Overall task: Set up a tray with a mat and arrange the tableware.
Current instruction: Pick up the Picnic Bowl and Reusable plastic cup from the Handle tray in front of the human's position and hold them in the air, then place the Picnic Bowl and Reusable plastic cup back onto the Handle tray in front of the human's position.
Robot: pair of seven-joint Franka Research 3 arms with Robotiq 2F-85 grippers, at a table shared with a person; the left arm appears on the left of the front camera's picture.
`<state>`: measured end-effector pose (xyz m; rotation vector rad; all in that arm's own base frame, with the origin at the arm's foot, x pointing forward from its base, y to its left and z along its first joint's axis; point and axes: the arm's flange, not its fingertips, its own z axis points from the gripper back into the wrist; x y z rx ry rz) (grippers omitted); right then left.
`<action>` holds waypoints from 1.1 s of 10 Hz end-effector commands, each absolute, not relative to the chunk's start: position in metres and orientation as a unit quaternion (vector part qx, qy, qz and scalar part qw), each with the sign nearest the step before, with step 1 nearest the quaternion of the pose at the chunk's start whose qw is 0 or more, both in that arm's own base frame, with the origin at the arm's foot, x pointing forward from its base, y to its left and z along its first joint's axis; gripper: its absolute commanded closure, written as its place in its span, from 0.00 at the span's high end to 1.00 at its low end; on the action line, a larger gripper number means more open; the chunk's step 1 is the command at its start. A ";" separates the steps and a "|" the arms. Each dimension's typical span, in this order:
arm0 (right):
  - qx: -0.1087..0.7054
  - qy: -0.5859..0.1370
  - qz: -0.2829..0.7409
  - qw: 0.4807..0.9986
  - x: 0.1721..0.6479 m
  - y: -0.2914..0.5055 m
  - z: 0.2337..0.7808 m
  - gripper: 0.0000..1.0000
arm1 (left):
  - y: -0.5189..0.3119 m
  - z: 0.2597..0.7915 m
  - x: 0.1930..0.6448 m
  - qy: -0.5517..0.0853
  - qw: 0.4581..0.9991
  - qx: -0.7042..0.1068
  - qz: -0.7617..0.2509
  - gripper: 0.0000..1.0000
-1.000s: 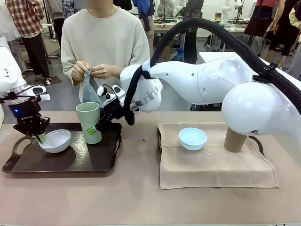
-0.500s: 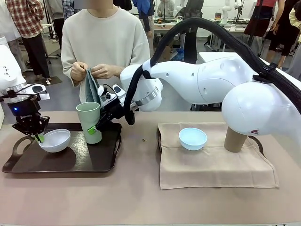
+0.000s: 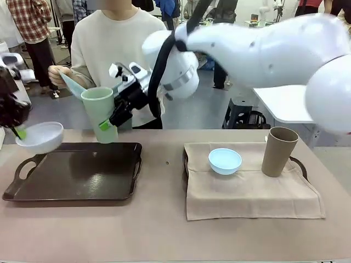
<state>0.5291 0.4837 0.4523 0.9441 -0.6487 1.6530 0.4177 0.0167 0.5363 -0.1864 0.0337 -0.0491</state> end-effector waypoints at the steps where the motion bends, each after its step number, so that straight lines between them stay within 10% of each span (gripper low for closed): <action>1: 0.384 -0.286 0.690 0.543 0.487 0.462 0.488 0.00 | 0.019 0.565 0.404 -0.006 0.995 -0.084 -0.046 0.00; 11: 0.374 -0.299 0.706 0.522 0.470 0.475 0.535 0.00 | 0.015 0.596 0.385 -0.028 0.995 -0.086 -0.041 0.00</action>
